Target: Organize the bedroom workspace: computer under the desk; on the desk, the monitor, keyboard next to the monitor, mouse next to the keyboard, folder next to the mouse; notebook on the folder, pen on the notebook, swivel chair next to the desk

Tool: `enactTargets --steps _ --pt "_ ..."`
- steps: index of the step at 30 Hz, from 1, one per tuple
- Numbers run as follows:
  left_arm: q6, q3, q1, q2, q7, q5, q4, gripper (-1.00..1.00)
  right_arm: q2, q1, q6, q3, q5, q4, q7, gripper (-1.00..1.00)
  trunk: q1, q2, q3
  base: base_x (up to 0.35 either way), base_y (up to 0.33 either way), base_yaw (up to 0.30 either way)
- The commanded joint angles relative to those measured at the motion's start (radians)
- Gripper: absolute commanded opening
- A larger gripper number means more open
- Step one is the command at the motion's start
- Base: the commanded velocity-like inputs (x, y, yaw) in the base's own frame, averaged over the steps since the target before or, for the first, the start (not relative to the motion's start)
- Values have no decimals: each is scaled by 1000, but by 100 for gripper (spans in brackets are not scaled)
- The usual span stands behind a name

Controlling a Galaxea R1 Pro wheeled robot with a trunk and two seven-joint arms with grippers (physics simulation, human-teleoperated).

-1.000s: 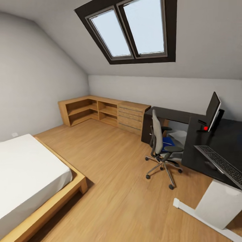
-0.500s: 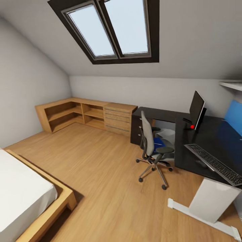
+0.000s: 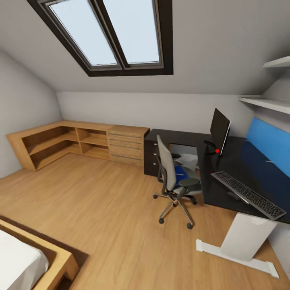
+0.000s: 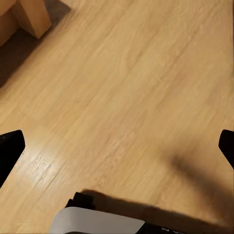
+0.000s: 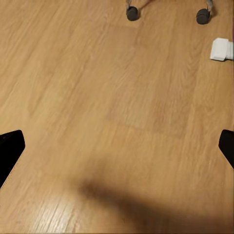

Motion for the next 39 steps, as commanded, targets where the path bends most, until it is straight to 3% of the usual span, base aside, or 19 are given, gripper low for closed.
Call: enactTargets --steps 1,22,29,30,33,39 --pt "-3 -2 0 0 -1 7 0 100 0 -1 -4 6 -11 1 3 100 1 -1 -1 272 233 -300" --pt "-50 -5 0 1 4 3 0 100 -1 -1 -4 5 -16 0 0 100 1 -1 -19 305 166 -218" --pt "-98 -7 0 2 0 2 -3 100 -3 -1 -4 3 -15 -2 1 100 1 -1 -19 78 55 -289" --pt "-142 -7 0 1 1 2 -5 100 -5 -1 -4 2 -15 -3 0 100 4 -8 -23 12 9 -297" --pt "-163 -6 0 0 2 2 -5 100 -6 -1 -4 2 -15 -4 0 100 16 -29 -32 6 4 -295" --pt "-141 -6 0 0 13 5 0 100 -6 -1 -4 2 -15 -4 0 100 39 -71 -51 2 1 -144"
